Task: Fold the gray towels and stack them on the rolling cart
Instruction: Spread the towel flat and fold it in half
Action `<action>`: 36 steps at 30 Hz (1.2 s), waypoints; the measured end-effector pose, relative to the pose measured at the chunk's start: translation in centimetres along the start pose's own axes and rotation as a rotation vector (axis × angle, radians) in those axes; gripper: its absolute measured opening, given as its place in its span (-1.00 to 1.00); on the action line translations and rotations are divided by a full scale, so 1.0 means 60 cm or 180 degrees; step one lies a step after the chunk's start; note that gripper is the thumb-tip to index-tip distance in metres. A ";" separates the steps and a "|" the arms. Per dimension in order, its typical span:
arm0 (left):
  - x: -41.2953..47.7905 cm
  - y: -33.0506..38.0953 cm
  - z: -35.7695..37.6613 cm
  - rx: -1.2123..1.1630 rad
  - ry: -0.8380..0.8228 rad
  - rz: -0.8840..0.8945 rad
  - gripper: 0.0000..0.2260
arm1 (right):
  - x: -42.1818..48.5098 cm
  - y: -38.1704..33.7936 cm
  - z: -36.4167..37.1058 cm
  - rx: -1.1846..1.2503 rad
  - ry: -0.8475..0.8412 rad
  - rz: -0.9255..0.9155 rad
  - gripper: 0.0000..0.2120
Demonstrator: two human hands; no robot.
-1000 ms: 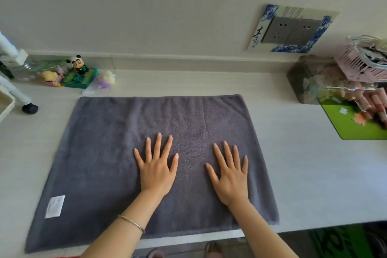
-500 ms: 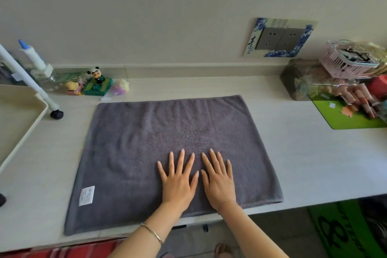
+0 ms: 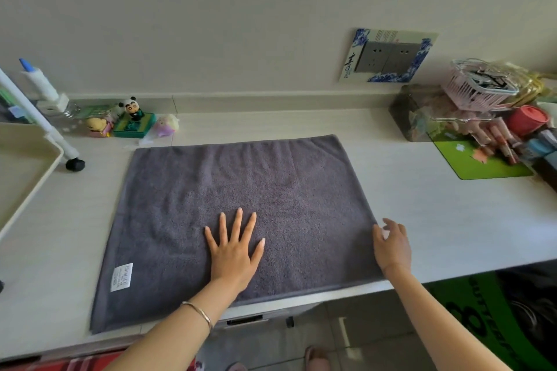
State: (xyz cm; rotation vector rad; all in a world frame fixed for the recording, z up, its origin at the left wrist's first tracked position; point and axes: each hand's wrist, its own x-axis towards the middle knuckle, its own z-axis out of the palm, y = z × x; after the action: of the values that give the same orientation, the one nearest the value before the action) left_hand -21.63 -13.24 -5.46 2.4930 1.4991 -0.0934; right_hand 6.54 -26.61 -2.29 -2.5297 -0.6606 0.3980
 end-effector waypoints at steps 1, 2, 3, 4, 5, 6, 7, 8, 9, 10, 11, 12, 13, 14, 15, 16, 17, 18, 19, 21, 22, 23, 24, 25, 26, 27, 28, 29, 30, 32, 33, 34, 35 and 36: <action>0.001 -0.001 0.001 -0.0017 0.0002 0.0000 -0.40 | 0.008 -0.002 -0.007 0.0077 -0.0125 0.0124 -0.63; 0.001 0.000 0.001 -0.0030 -0.0014 0.0009 -0.40 | 0.015 -0.002 -0.013 0.0037 -0.0275 0.0171 -0.67; 0.003 0.002 0.001 -0.0030 -0.0009 0.0018 -0.40 | 0.023 -0.002 -0.018 -0.0080 -0.0429 0.0147 -0.71; 0.005 0.004 0.001 -0.0027 0.0007 0.0027 -0.40 | 0.031 -0.002 -0.021 -0.0200 -0.0574 0.0074 -0.73; 0.008 0.005 0.000 -0.0025 0.0028 0.0037 -0.40 | 0.037 -0.002 -0.024 -0.0268 -0.0676 -0.0005 -0.74; 0.011 0.010 0.000 -0.0023 0.0028 0.0040 -0.40 | 0.044 0.001 -0.027 -0.0281 -0.0744 -0.0076 -0.74; 0.014 0.015 -0.002 -0.0022 0.0027 0.0038 -0.40 | 0.049 0.004 -0.031 -0.0261 -0.0761 -0.0129 -0.75; 0.018 0.022 -0.003 -0.0009 0.0017 0.0037 -0.40 | 0.054 0.008 -0.036 -0.0231 -0.0744 -0.0154 -0.76; 0.022 0.031 -0.003 0.0009 0.0011 0.0045 -0.40 | 0.058 0.013 -0.042 -0.0193 -0.0705 -0.0164 -0.77; 0.028 0.044 -0.003 0.0021 -0.0010 0.0060 -0.40 | 0.065 0.021 -0.047 -0.0163 -0.0659 -0.0157 -0.79; 0.036 0.058 -0.002 0.0024 -0.0022 0.0085 -0.41 | 0.073 0.030 -0.053 -0.0137 -0.0627 -0.0122 -0.79; 0.045 0.074 -0.002 0.0017 -0.0032 0.0116 -0.41 | 0.081 0.038 -0.059 -0.0086 -0.0592 -0.0058 -0.77; 0.054 0.090 0.000 0.0012 -0.0020 0.0163 -0.42 | 0.090 0.047 -0.066 -0.0018 -0.0552 0.0015 -0.75; 0.064 0.105 0.002 0.0012 -0.0025 0.0199 -0.44 | 0.098 0.055 -0.073 0.0057 -0.0517 0.0087 -0.73; 0.075 0.120 0.002 0.0036 -0.0008 0.0237 -0.45 | 0.107 0.061 -0.080 0.0138 -0.0473 0.0148 -0.72; 0.088 0.138 0.003 0.0055 -0.0002 0.0267 -0.46 | 0.117 0.070 -0.089 0.0241 -0.0433 0.0226 -0.70; 0.100 0.152 0.004 0.0060 0.0032 0.0282 -0.46 | 0.124 0.077 -0.096 0.0382 -0.0400 0.0282 -0.69; 0.109 0.164 0.004 0.0046 0.0039 0.0274 -0.46 | 0.129 0.082 -0.102 0.0563 -0.0400 0.0337 -0.68; 0.117 0.172 0.005 0.0038 0.0074 0.0274 -0.47 | 0.130 0.085 -0.108 0.0752 -0.0445 0.0373 -0.67; 0.130 0.184 0.007 0.0023 0.0131 0.0276 -0.46 | 0.124 0.090 -0.117 0.1092 -0.0601 0.0435 -0.66; 0.136 0.190 0.007 0.0015 0.0133 0.0290 -0.46 | 0.121 0.094 -0.120 0.1228 -0.0632 0.0489 -0.67; 0.140 0.194 0.009 0.0005 0.0149 0.0295 -0.46 | 0.117 0.098 -0.123 0.1345 -0.0651 0.0552 -0.69; 0.143 0.194 0.011 0.0006 0.0166 0.0288 -0.46 | 0.112 0.100 -0.122 0.1460 -0.0679 0.0665 -0.72; 0.145 0.193 0.013 0.0009 0.0170 0.0298 -0.46 | 0.109 0.104 -0.122 0.1594 -0.0718 0.0807 -0.73; 0.146 0.194 0.013 0.0011 0.0150 0.0323 -0.45 | 0.105 0.110 -0.120 0.1743 -0.0750 0.0996 -0.71; 0.145 0.192 0.013 -0.0007 0.0134 0.0338 -0.43 | 0.102 0.114 -0.116 0.1911 -0.0781 0.1197 -0.66; 0.143 0.191 0.012 -0.0048 0.0083 0.0348 -0.40 | 0.097 0.120 -0.113 0.2127 -0.0783 0.1399 -0.62; 0.141 0.189 0.012 -0.0098 0.0054 0.0378 -0.38 | 0.092 0.121 -0.111 0.2418 -0.0754 0.1568 -0.61; 0.137 0.185 0.010 -0.0151 0.0058 0.0432 -0.36 | 0.086 0.118 -0.111 0.2760 -0.0711 0.1687 -0.62; 0.121 0.173 0.005 -0.0246 0.0102 0.0560 -0.36 | 0.073 0.107 -0.111 0.3420 -0.0569 0.1731 -0.60; 0.111 0.164 0.003 -0.0240 0.0072 0.0613 -0.37 | 0.067 0.097 -0.111 0.3628 -0.0471 0.1683 -0.58; 0.100 0.153 0.001 -0.0200 0.0033 0.0628 -0.38 | 0.059 0.086 -0.110 0.3744 -0.0380 0.1604 -0.58; 0.088 0.138 -0.003 -0.0138 0.0051 0.0607 -0.39 | 0.051 0.069 -0.109 0.3750 -0.0277 0.1507 -0.60; 0.077 0.124 -0.005 -0.0114 0.0038 0.0545 -0.39 | 0.043 0.052 -0.111 0.3679 -0.0180 0.1412 -0.64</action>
State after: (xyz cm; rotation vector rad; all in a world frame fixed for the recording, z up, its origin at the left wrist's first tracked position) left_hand -12.92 -12.55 -4.76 2.5847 1.2733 -0.0223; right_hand 12.50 -30.18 1.27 -1.5082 0.1539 0.7352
